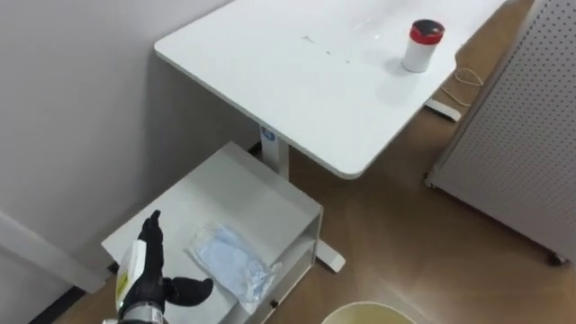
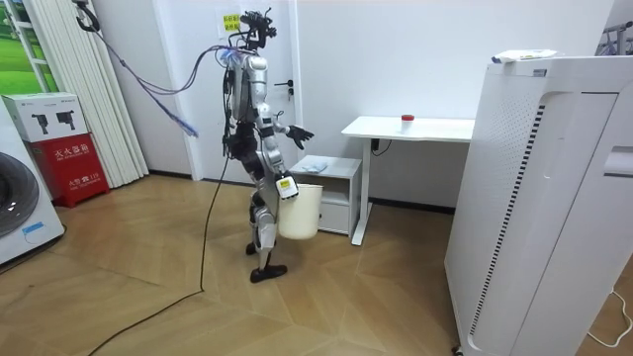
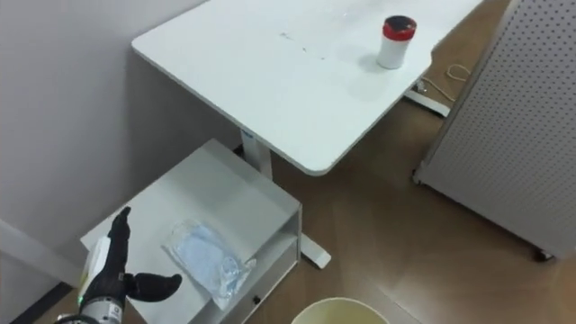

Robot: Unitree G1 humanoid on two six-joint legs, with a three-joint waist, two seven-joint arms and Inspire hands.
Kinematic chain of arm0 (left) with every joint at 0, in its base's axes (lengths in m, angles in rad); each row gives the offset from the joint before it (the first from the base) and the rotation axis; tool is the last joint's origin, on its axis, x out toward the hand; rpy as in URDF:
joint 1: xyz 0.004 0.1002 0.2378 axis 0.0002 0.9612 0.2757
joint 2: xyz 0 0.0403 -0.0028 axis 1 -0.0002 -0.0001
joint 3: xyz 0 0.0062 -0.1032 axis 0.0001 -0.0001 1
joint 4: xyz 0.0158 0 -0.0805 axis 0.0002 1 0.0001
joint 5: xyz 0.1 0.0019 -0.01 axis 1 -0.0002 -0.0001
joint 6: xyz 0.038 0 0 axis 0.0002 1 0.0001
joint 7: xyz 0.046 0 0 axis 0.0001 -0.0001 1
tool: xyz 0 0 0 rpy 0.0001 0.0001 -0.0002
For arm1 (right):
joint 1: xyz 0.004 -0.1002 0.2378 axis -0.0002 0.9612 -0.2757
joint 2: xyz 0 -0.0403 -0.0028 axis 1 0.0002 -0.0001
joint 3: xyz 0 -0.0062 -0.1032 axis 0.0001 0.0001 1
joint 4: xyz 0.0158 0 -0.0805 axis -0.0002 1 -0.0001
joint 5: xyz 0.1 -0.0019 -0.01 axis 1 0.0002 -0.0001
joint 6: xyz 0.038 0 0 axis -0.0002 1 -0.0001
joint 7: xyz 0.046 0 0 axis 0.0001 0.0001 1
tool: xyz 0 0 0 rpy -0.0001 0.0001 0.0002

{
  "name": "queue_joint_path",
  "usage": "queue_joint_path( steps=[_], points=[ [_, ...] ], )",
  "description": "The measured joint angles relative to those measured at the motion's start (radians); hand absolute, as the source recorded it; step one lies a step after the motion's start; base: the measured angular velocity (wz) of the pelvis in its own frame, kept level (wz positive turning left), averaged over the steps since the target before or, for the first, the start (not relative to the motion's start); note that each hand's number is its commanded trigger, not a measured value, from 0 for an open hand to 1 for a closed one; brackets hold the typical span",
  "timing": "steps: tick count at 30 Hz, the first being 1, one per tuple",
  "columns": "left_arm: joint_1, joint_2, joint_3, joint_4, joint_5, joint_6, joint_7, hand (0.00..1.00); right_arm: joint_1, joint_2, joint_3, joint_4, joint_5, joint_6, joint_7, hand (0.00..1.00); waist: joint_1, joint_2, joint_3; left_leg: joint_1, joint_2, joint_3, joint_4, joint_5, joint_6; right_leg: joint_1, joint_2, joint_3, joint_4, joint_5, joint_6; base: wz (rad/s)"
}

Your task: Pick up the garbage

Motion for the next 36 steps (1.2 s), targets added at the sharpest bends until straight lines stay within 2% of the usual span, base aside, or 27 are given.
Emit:
queue_joint_path(
  steps=[1,2,5,10,11,15,20,22,26,31,36],
  points=[
    [-0.026,0.0,-0.001,0.04,-0.02,0.0,0.001,0.0,-0.013,0.0,0.002,0.0,0.0,0.001,-0.012,1.0,-0.011,-0.002,0.0028,-0.014,-0.002,0.0,0.013,0.0,0.0,-0.028,-0.004,0.001,0.044,-0.012,0.001,-0.05],
    [-0.048,0.0,-0.006,0.071,-0.039,0.0,0.001,0.0,-0.025,0.0,0.008,0.0,0.001,0.001,-0.016,1.0,-0.016,-0.003,0.0089,-0.026,-0.001,0.0,0.026,-0.003,0.0,-0.049,-0.005,0.001,0.078,-0.02,-0.001,-0.06],
    [-0.077,0.002,-0.021,0.089,-0.083,-0.001,0.004,0.0,-0.051,-0.001,0.02,-0.002,0.005,-0.007,-0.037,1.0,-0.03,-0.006,0.0168,-0.082,0.0,0.001,0.077,-0.009,-0.002,-0.126,-0.013,0.001,0.152,-0.042,-0.006,-0.02],
    [-0.081,0.002,-0.039,0.117,-0.13,-0.001,0.004,0.0,-0.072,-0.001,0.037,-0.006,0.042,-0.018,-0.059,1.0,-0.04,-0.011,0.0229,-0.147,0.01,0.006,0.133,-0.01,-0.005,-0.204,-0.014,0.001,0.224,-0.057,-0.014,-0.04],
    [-0.081,0.005,-0.038,0.121,-0.138,-0.001,0.005,0.0,-0.072,-0.001,0.038,-0.015,0.044,-0.02,-0.065,1.0,-0.039,-0.015,0.0264,-0.159,0.015,0.007,0.143,-0.011,-0.005,-0.218,-0.011,0.002,0.235,-0.058,-0.016,-0.04],
    [-0.084,0.015,-0.038,0.123,-0.137,-0.001,0.024,0.0,-0.071,-0.001,0.047,-0.034,0.045,-0.037,-0.079,1.0,-0.04,-0.018,0.0281,-0.204,0.031,0.004,0.174,-0.01,-0.007,-0.258,0.004,0.003,0.253,-0.057,-0.02,-0.03],
    [-0.122,0.043,-0.057,0.123,-0.138,-0.004,0.092,0.0,-0.076,-0.006,0.067,-0.048,0.059,-0.055,-0.103,1.0,-0.051,-0.019,0.0279,-0.284,0.035,0.0,0.219,-0.013,-0.008,-0.335,0.007,0.004,0.304,-0.064,-0.029,0.0],
    [-0.135,0.051,-0.059,0.123,-0.137,-0.016,0.099,0.0,-0.077,-0.006,0.067,-0.059,0.059,-0.056,-0.108,1.0,-0.06,-0.019,0.0279,-0.306,0.036,-0.004,0.234,-0.015,-0.009,-0.351,0.013,0.002,0.307,-0.064,-0.03,0.0],
    [-0.155,0.052,-0.072,0.128,-0.124,-0.018,0.109,0.0,-0.077,-0.007,0.08,-0.068,0.072,-0.056,-0.119,1.0,-0.069,-0.018,0.029,-0.322,0.052,-0.012,0.265,-0.037,-0.015,-0.356,0.028,0.0,0.32,-0.073,-0.034,-0.04],
    [-0.175,0.054,-0.101,0.129,-0.118,-0.019,0.131,0.0,-0.068,-0.01,0.091,-0.083,0.092,-0.056,-0.127,1.0,-0.091,-0.017,0.0296,-0.337,0.05,-0.016,0.268,-0.037,-0.014,-0.369,0.027,0.0,0.326,-0.077,-0.032,0.03],
    [-0.207,0.056,-0.119,0.145,-0.105,-0.018,0.134,0.0,-0.053,-0.039,0.117,-0.114,0.124,-0.063,-0.135,1.0,-0.095,-0.015,0.0316,-0.387,0.052,-0.006,0.29,-0.042,-0.012,-0.435,0.018,0.008,0.374,-0.091,-0.035,-0.01]
  ],
)
